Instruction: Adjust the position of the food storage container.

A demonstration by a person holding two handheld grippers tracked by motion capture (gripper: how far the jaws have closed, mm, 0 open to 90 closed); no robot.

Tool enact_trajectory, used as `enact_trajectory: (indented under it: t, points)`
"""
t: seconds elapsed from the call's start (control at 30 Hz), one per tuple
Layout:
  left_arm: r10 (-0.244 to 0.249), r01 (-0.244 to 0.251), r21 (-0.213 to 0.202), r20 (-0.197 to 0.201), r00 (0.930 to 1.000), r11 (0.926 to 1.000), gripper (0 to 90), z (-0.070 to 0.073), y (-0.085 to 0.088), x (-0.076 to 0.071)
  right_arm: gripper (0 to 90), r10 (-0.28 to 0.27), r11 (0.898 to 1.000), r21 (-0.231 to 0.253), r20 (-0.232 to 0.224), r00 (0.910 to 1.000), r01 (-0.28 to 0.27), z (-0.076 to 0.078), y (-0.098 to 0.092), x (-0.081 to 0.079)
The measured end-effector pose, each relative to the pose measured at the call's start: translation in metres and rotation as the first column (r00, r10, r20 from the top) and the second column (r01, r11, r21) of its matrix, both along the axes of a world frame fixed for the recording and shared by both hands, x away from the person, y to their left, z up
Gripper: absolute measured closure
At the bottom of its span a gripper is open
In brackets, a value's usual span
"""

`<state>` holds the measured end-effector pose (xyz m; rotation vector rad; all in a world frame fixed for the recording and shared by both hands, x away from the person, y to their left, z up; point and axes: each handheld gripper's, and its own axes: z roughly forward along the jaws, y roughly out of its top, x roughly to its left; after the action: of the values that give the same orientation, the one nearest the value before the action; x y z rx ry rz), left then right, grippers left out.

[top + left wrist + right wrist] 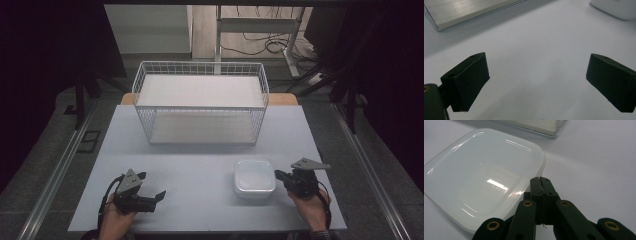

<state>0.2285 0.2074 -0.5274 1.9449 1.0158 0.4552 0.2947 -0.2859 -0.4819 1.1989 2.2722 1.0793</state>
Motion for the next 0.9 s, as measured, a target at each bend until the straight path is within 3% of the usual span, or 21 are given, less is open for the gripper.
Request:
enact_trajectory:
  t: [0.13,0.47,0.9]
  points:
    - [0.000,0.000,-0.001,-0.003,1.0000,1.0000,4.1,0.000,0.000,0.000,89.4,0.037,0.999,-0.011,0.008,0.9993,-0.037,-0.001,0.018,0.000]
    - [-0.008,0.008,-0.014,-0.009,0.9999,0.9999,4.3,-0.001,0.000,0.000,89.5,0.108,0.994,0.024,-0.003,0.9941,-0.108,-0.005,0.052,0.000]
    - [-0.001,0.001,-0.016,-0.015,0.9999,0.9999,4.7,-0.001,0.001,0.001,89.4,0.219,0.974,0.055,-0.008,0.9756,-0.219,-0.010,0.108,-0.004]
